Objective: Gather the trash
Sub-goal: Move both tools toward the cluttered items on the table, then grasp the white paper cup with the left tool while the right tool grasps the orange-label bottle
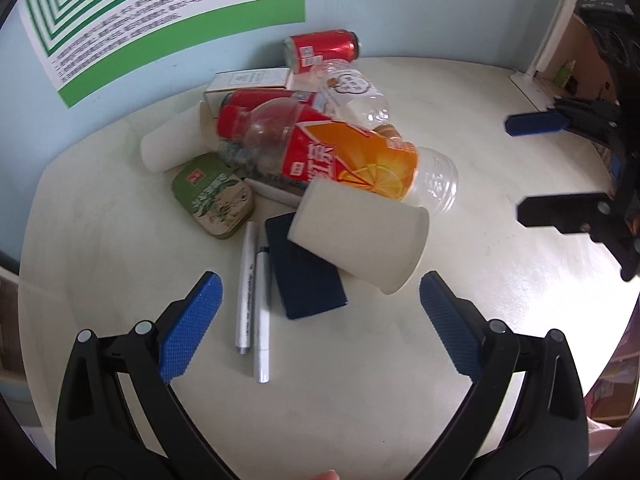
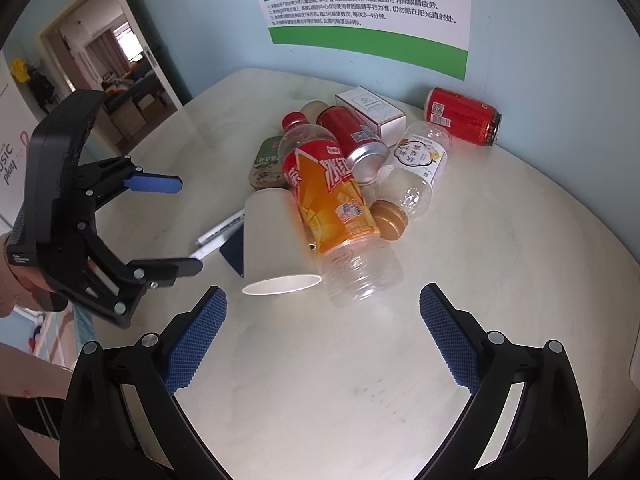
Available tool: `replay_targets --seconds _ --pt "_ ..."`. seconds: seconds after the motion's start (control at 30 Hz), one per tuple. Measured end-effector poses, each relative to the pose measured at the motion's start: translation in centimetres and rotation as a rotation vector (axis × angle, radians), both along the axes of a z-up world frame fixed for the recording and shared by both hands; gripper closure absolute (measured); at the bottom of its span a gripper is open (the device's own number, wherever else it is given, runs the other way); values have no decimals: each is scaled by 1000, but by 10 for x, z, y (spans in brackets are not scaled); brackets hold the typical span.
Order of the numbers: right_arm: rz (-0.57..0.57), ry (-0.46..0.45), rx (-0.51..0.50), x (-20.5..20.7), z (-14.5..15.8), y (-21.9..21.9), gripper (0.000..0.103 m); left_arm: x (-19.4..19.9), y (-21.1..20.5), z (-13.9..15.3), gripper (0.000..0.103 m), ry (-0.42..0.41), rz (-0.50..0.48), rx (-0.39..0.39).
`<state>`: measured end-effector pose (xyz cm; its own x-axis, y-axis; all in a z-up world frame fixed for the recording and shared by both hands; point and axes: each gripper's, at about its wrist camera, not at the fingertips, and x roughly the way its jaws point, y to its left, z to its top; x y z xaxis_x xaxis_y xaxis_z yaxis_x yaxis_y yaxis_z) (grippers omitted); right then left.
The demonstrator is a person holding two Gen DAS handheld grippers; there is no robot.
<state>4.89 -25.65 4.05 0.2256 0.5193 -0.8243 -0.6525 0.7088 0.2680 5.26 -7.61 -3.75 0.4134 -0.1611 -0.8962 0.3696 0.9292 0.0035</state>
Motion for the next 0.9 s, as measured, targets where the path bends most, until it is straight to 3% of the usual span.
replay_targets --seconds 0.1,0.47,0.73,0.9 --pt "6 31 -4 12 -9 0 24 5 -9 -6 6 13 -36 10" --pt "64 68 -4 34 -32 10 25 29 -26 -28 6 35 -114 70" --pt "98 89 -2 56 -50 25 26 39 -29 -28 6 73 -165 -45" --pt "136 90 -8 66 -57 38 26 38 -35 -35 6 100 -203 -59"
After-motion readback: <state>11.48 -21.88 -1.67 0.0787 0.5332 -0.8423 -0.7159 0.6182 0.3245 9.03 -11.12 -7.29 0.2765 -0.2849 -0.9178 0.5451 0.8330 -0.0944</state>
